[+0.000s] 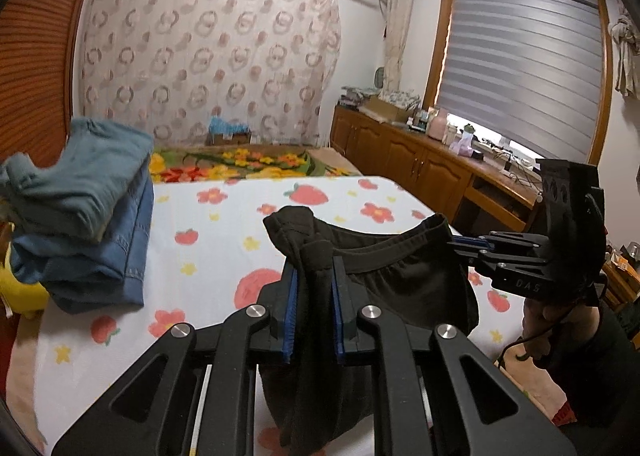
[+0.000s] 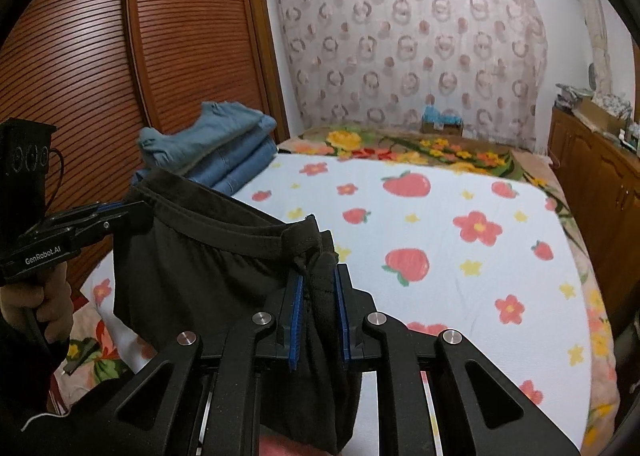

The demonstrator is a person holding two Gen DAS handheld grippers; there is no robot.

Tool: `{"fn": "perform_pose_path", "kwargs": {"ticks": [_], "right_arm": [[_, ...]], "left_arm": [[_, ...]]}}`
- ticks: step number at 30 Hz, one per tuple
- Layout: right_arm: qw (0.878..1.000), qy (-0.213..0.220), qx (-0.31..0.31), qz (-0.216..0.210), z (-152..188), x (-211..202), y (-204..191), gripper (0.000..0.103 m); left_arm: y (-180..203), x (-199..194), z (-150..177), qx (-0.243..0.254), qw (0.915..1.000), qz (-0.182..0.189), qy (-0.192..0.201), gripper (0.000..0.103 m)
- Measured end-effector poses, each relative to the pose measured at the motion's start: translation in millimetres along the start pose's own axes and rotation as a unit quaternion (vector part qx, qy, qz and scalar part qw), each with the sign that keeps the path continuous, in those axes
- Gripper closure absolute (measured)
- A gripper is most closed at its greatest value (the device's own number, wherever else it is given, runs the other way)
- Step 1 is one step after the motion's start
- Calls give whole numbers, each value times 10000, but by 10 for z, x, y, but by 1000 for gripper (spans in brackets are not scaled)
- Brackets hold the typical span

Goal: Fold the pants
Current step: 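Close both tools on the folded garment's edge and lift it, then carry the lifted black garment with both tools toward the jeans stack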

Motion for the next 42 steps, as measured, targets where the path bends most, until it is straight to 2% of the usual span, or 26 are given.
{"fn": "perform_pose_path", "kwargs": {"ticks": [10,20,31,42], "right_arm": [[9991,348,-236,24,-137,-365,-141,88],[9981,502,-347,13,-203,-474,-195,88],[9978,489,-456,-30,-317,-322,-137,88],[9976,359,-591,-71,-446,-25,32,89]], "left_arm": [[38,-258,-183,162,9992,-40,354,87],[52,-298,-252,283,9985,-95,458,87],[25,-221,-312,280,9987,-127,417,87],[-119,139,-387,149,9992,-266,246,87]]}}
Point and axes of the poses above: each gripper's, at about its wrist camera, not at the fingertips, and x roughly the way its jaws point, y to its right, z to its underside, the point moved 3 cm from there along x, roughly the way its jaws point, and after that the axes turned 3 degrees about -z, right-handed, at the moved point
